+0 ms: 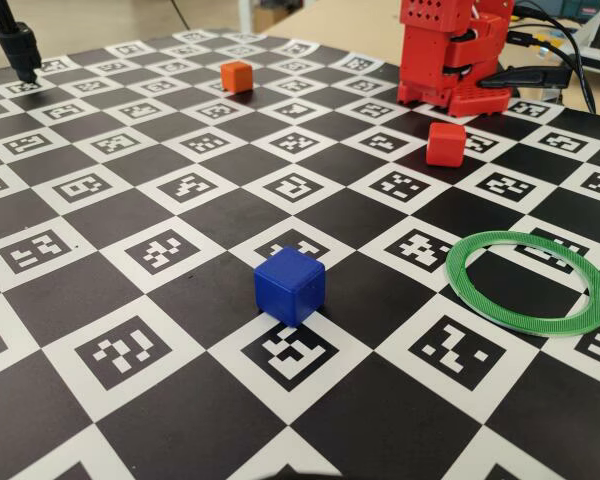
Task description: Grab the red cube then put it in the green circle then put the blue cube on top and finally the orange cube on top
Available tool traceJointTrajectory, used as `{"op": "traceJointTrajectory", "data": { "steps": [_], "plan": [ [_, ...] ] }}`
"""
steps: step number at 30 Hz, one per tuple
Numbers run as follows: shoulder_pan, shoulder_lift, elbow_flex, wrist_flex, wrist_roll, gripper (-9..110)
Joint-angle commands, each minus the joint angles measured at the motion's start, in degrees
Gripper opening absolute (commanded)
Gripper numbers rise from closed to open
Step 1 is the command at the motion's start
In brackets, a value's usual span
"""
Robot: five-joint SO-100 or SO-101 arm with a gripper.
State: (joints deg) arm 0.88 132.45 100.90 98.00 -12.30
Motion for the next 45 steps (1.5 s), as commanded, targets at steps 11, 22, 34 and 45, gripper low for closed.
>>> {"op": "traceJointTrajectory", "data": {
  "steps": [11, 22, 34, 45],
  "plan": [
    [1.0, -9.0, -7.8, 5.7, 15.3, -1],
    [4.7, -10.3, 2.1, 5.2, 17.8, 23],
    [0.1, -10.4, 6.6, 0.8, 33.7, 36],
    [-3.3, -10.9, 7.6, 0.8, 37.5, 37]
  ]
}}
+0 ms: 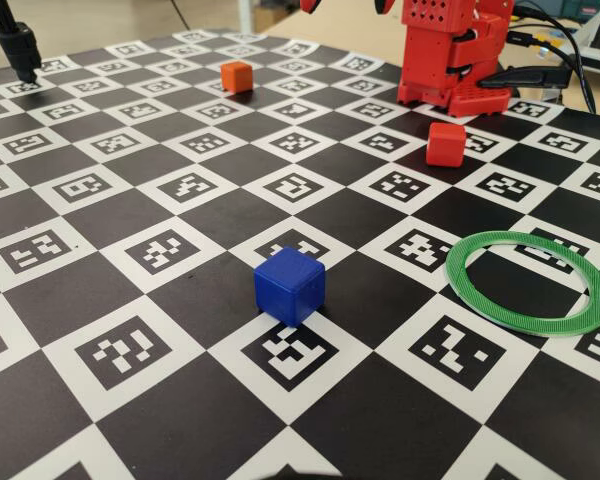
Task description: Grab the red cube then put it in the green circle then put the blue cube on top and finally the orange cube on top
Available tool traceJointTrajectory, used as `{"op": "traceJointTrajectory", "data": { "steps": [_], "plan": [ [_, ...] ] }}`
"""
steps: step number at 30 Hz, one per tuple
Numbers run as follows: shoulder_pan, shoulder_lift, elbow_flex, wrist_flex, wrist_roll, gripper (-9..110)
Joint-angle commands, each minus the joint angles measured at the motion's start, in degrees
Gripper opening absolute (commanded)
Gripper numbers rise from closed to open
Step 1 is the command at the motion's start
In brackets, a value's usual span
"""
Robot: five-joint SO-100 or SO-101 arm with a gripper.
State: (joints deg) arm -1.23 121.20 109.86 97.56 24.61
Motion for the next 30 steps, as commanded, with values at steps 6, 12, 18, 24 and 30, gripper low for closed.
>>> {"op": "traceJointTrajectory", "data": {
  "steps": [6, 12, 18, 24, 30],
  "plan": [
    [-4.9, 0.9, 2.1, 1.4, -1.9, 37],
    [-13.8, 1.4, 7.7, -2.7, -1.4, 37],
    [-22.8, 2.5, 9.1, -6.3, 1.5, 37],
    [-26.6, 2.7, 19.2, -17.2, 1.7, 37],
    [-26.8, 2.5, 22.6, -20.0, -0.5, 37]
  ]
}}
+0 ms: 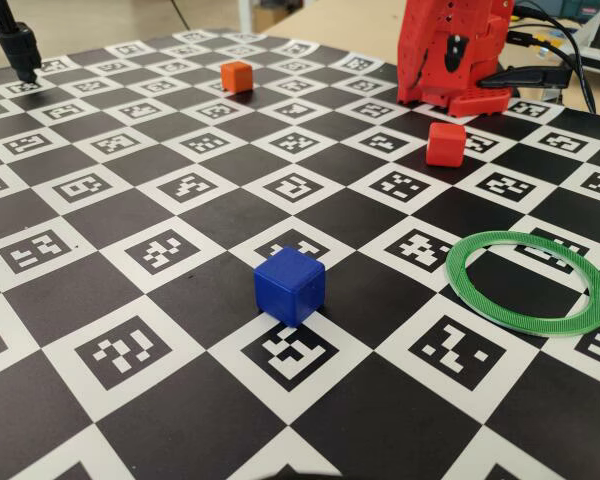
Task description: Grab the red cube then put it in the green circle then put the blue cube on top and finally the orange cube on top
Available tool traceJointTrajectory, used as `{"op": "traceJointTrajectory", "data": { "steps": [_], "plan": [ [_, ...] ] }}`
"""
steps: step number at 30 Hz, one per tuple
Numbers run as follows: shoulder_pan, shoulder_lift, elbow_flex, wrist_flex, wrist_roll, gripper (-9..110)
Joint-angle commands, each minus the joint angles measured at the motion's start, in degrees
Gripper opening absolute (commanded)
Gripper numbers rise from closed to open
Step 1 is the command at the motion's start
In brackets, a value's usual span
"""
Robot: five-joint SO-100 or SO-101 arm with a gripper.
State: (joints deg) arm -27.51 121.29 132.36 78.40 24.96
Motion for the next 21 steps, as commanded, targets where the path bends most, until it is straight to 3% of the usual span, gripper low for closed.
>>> {"op": "traceJointTrajectory", "data": {
  "steps": [1, 21],
  "plan": [
    [-0.5, 2.4, 0.7, -1.2, -1.2, 37],
    [-5.2, 2.2, 6.9, -6.1, -1.2, 37]
  ]
}}
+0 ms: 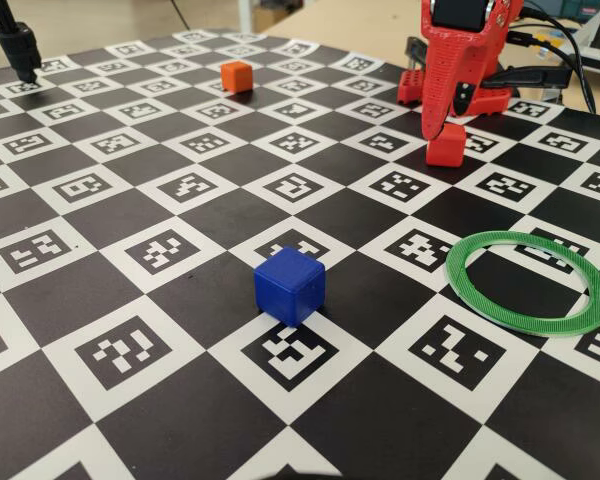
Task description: Grab the red cube then put it in the green circle then put the blue cube on top and finally the orange cube on top
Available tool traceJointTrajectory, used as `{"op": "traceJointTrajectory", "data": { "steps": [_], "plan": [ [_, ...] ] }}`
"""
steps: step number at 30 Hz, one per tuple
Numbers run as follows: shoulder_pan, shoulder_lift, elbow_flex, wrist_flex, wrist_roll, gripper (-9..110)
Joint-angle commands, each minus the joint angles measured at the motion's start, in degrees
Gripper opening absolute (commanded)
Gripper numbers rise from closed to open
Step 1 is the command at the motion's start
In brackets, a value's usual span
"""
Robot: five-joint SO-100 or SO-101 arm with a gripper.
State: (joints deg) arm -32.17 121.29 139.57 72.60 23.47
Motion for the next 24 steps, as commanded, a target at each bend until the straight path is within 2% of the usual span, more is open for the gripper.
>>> {"op": "traceJointTrajectory", "data": {
  "steps": [1, 24],
  "plan": [
    [-0.5, 2.1, -0.3, -0.4, 0.1, 37],
    [-1.6, 2.0, 0.8, -5.1, -6.6, 35]
  ]
}}
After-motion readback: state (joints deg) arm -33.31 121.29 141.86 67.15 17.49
